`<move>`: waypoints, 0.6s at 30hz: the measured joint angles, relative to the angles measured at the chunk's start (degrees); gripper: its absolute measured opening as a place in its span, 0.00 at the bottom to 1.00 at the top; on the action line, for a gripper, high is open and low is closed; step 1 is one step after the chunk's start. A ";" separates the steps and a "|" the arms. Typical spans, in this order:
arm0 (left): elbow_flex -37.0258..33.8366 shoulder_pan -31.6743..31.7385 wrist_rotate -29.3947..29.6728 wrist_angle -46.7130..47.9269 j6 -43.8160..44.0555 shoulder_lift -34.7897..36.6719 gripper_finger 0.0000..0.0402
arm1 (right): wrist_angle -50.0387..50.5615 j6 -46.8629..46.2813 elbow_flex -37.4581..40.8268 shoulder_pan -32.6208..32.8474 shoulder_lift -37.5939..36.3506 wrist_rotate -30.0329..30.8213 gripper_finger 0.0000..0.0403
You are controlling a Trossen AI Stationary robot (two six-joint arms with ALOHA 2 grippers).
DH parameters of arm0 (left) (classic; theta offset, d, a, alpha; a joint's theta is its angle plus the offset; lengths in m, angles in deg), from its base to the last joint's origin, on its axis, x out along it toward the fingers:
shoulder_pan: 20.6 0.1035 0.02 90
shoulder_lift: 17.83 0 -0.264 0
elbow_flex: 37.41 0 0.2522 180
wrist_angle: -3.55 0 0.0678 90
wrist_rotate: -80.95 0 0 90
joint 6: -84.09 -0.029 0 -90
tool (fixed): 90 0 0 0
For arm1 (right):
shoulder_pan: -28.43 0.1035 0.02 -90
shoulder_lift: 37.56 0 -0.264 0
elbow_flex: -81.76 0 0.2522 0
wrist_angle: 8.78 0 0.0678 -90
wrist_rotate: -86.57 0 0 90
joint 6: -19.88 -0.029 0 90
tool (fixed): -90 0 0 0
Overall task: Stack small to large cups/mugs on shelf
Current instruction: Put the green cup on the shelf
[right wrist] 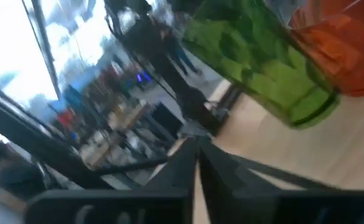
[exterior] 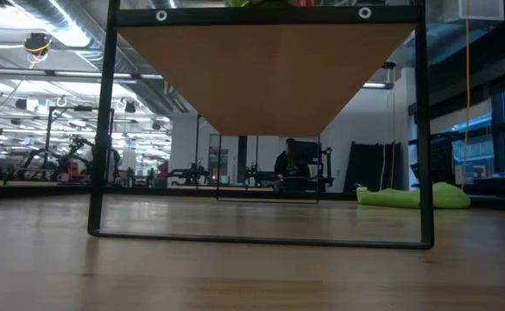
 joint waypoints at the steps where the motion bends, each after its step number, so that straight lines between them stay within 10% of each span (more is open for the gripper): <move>1: 0.02 0.13 -0.40 0.02 0.00 -0.15 0.00 | 3.45 -1.41 0.00 -0.42 -1.10 -1.97 0.03; 11: 0.02 0.73 -3.15 0.44 -0.46 -2.37 0.01 | 35.92 -29.68 0.02 -4.18 -3.43 -23.57 0.01; 18: 0.02 0.16 -4.79 -1.55 -1.90 -4.83 0.01 | 44.13 -34.85 0.02 -5.13 -3.66 -24.37 0.00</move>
